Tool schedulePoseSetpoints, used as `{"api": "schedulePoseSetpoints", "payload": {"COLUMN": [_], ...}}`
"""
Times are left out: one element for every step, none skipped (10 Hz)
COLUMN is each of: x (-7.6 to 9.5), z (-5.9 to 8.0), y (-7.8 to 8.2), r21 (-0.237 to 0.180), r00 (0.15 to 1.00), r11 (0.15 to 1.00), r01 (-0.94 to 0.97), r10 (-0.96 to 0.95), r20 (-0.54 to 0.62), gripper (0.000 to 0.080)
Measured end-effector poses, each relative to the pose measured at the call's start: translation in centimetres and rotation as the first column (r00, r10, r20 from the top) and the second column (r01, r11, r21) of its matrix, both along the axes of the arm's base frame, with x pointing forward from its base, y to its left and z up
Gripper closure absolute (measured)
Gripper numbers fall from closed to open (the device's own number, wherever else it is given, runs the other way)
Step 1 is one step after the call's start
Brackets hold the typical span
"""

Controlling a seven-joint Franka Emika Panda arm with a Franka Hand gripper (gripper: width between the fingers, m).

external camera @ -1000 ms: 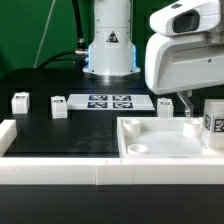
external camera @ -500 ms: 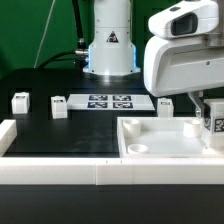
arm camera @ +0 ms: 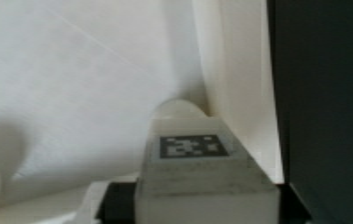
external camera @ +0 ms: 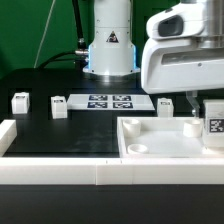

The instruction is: Assemble one leg

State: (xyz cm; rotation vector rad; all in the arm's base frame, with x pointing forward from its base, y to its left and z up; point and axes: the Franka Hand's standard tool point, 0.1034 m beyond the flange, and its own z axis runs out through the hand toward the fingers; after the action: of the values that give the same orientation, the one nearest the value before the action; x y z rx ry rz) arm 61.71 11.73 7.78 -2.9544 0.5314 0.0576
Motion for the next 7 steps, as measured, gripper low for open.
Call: {"api": "schedulePoseSetpoints", "payload": {"x": [-0.04,-0.12,-0.04,-0.05,-0.05,-0.03,0.0], "z": [-0.03,-0.08,-0.11,-0.13,-0.15,-0.16,-0.15], "y": [0.18,0.39,0.54,0.77,0.83,0.85,0.9], "r21": [-0.004,-0.013,-0.016,-0.015,-0.014,-0.021,-0.022], "r00": [0.988,0.96,0.919,0.839,0.751,0.707,0.673], "r11": [0.988,0.961,0.92,0.84,0.753,0.71,0.677], "r01": [0.154,0.277,0.392,0.542,0.658,0.704,0.736], "r10": [-0.154,-0.277,-0.392,-0.542,-0.657,-0.703,-0.735], "r20": [-0.02,-0.037,-0.039,-0.059,-0.068,-0.078,-0.085], "gripper": [0.0505,0.0505,0.0505,0.0505,0.0505,0.0505,0.0505]}}
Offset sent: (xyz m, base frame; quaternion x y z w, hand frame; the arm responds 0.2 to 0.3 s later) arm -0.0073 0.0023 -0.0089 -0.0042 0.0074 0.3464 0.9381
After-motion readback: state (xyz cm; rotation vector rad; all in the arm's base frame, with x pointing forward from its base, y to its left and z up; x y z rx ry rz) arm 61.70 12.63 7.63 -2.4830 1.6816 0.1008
